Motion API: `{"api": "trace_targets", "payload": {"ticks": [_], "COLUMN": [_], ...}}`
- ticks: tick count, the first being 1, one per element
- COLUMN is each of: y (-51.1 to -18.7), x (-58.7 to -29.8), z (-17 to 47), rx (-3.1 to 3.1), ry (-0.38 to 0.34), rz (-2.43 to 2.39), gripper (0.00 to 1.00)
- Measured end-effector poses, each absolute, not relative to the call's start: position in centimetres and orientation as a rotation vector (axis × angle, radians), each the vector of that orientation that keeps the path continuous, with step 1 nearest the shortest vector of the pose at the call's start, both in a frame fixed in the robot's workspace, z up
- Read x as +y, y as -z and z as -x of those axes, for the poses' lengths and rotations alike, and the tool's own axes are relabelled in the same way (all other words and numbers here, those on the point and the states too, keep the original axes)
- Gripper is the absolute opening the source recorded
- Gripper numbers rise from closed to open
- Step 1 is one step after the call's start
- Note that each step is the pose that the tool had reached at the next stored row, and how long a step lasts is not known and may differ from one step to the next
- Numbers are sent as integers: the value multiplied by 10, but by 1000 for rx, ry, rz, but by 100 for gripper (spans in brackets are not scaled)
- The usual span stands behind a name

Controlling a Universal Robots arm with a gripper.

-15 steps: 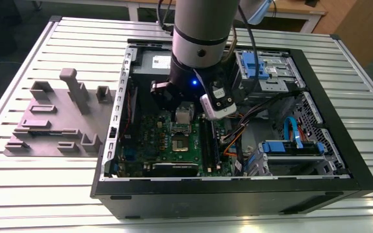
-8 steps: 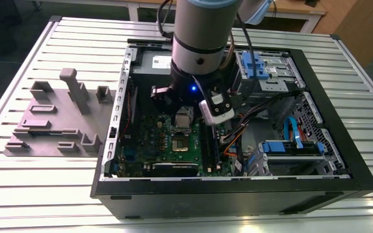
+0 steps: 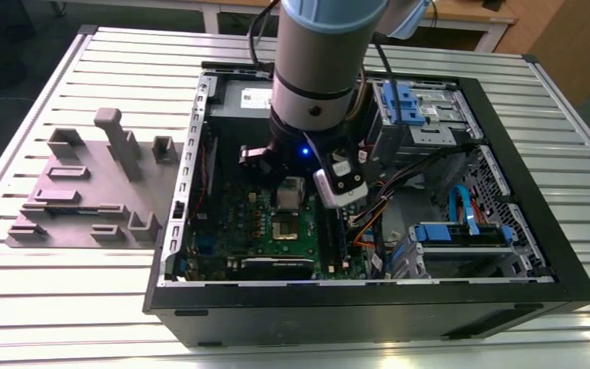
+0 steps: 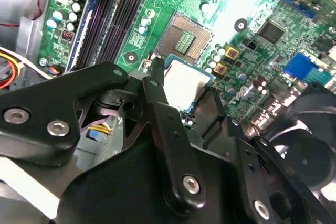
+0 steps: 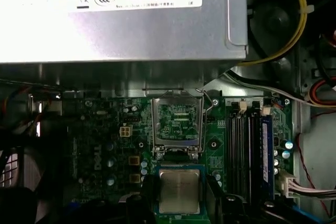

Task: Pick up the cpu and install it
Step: 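Place the cpu into insertion slot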

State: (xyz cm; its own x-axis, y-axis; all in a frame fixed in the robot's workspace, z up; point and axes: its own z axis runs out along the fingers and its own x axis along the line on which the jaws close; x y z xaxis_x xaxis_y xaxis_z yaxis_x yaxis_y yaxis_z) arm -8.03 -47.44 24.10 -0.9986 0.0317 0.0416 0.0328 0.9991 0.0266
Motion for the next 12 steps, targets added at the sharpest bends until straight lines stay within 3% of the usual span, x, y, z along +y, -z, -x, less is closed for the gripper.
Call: {"api": "trace_targets", "payload": {"ticks": [12], "y": [-222], "x": [-481], "z": [80], "rx": [-3100], "ry": [41], "rz": [16], "gripper": [47]}}
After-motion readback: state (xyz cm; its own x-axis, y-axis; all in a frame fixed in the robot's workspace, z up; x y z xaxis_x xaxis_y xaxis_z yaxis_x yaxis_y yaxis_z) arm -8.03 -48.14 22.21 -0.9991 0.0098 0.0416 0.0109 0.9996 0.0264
